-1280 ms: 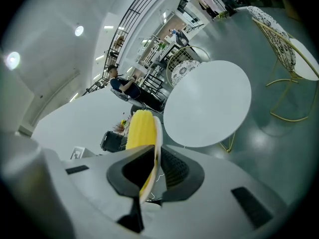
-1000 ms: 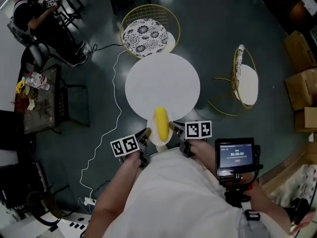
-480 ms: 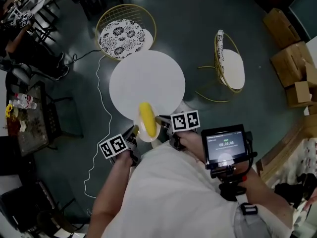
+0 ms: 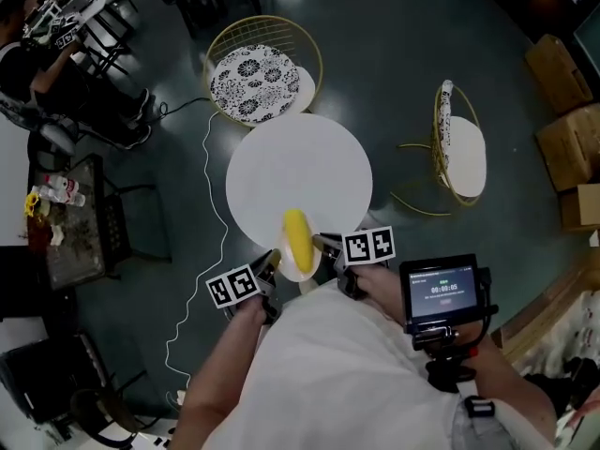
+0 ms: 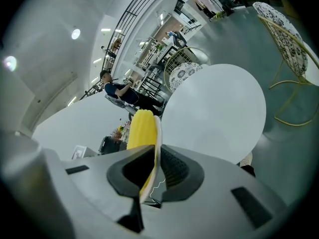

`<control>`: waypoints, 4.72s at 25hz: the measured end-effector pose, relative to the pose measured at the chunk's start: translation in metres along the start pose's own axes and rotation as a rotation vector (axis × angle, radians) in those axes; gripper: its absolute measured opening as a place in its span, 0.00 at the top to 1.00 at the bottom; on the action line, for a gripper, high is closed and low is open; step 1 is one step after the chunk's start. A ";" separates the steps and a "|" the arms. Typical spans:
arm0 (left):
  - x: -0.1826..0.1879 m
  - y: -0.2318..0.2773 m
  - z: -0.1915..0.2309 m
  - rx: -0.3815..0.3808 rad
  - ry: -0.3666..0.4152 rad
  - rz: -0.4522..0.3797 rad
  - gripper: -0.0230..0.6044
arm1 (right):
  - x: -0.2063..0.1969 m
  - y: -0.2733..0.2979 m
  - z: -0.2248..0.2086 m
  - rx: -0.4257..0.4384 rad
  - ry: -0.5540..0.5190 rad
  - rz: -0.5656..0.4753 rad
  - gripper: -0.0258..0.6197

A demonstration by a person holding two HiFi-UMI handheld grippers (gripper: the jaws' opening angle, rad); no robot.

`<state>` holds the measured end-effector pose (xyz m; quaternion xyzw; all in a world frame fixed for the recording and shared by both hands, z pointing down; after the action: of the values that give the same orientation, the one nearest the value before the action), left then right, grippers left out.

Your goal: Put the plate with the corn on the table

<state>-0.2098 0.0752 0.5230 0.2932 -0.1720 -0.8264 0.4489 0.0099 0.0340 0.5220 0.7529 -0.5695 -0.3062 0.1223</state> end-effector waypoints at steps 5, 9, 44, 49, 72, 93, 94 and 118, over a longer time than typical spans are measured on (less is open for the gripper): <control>0.025 0.033 -0.001 0.014 -0.013 -0.005 0.90 | 0.039 0.011 -0.020 0.004 -0.007 0.028 0.89; 0.032 0.039 -0.002 0.012 -0.007 -0.002 0.90 | 0.048 0.013 -0.022 -0.003 -0.022 0.041 0.89; 0.053 0.146 0.006 0.047 0.034 0.107 0.90 | 0.095 0.019 -0.115 -0.027 0.058 0.062 0.89; 0.054 0.170 0.003 0.032 0.051 0.135 0.90 | 0.103 0.012 -0.134 -0.047 0.077 0.046 0.89; 0.082 0.211 0.005 0.068 0.019 0.089 0.90 | 0.152 0.034 -0.165 -0.060 0.040 0.081 0.89; 0.166 0.268 0.061 0.150 -0.041 -0.009 0.90 | 0.243 0.134 -0.198 -0.064 -0.030 0.110 0.89; 0.171 0.270 0.062 0.157 -0.041 -0.016 0.90 | 0.248 0.138 -0.198 -0.070 -0.038 0.109 0.89; 0.224 0.302 0.081 0.326 0.065 -0.029 0.90 | 0.292 0.197 -0.197 -0.163 -0.188 0.128 0.88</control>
<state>-0.1634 -0.2738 0.6771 0.3912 -0.2850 -0.7840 0.3886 0.0217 -0.3344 0.6872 0.6706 -0.5986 -0.4122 0.1484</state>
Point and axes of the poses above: the fingertips, and each gripper's own axes: y forward along the fingers, z to its left, x out of its top, the point moved 8 cm from there along -y, backward along the fingers, and after that the axes turned 1 degree about -x, right-handed, at the moved point
